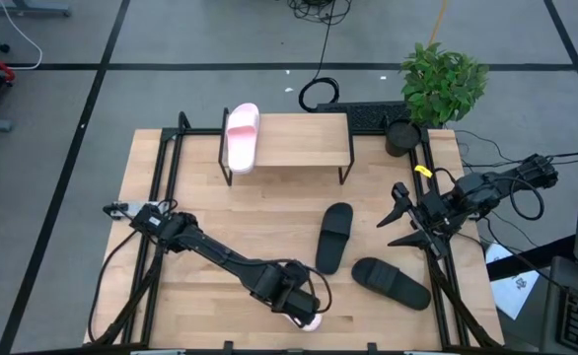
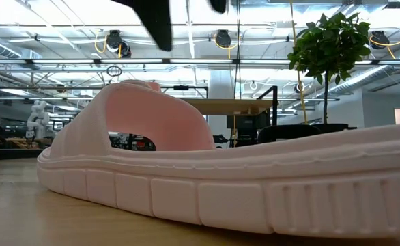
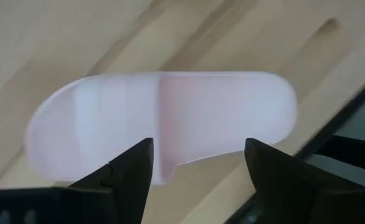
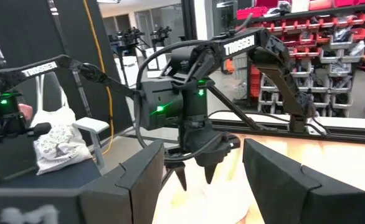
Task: Pick and place slides into the shelf
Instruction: Put the pink slide on the shelf
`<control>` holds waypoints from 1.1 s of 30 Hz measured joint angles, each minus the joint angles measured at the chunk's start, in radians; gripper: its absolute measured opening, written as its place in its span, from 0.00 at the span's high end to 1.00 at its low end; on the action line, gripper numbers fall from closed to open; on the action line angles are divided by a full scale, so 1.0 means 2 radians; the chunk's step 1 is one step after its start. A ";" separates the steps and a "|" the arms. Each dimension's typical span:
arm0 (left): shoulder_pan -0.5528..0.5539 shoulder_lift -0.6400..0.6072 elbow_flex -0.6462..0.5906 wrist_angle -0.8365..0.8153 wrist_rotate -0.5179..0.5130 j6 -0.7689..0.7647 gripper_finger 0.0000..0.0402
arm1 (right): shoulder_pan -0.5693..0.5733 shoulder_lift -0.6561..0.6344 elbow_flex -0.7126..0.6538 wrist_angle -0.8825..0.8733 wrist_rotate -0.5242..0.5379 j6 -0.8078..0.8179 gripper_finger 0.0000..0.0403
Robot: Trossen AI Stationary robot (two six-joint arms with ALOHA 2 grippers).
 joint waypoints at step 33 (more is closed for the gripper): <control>-0.006 0.046 0.000 -0.041 0.029 -0.019 0.38 | 0.000 0.006 0.000 0.000 0.035 -0.019 0.48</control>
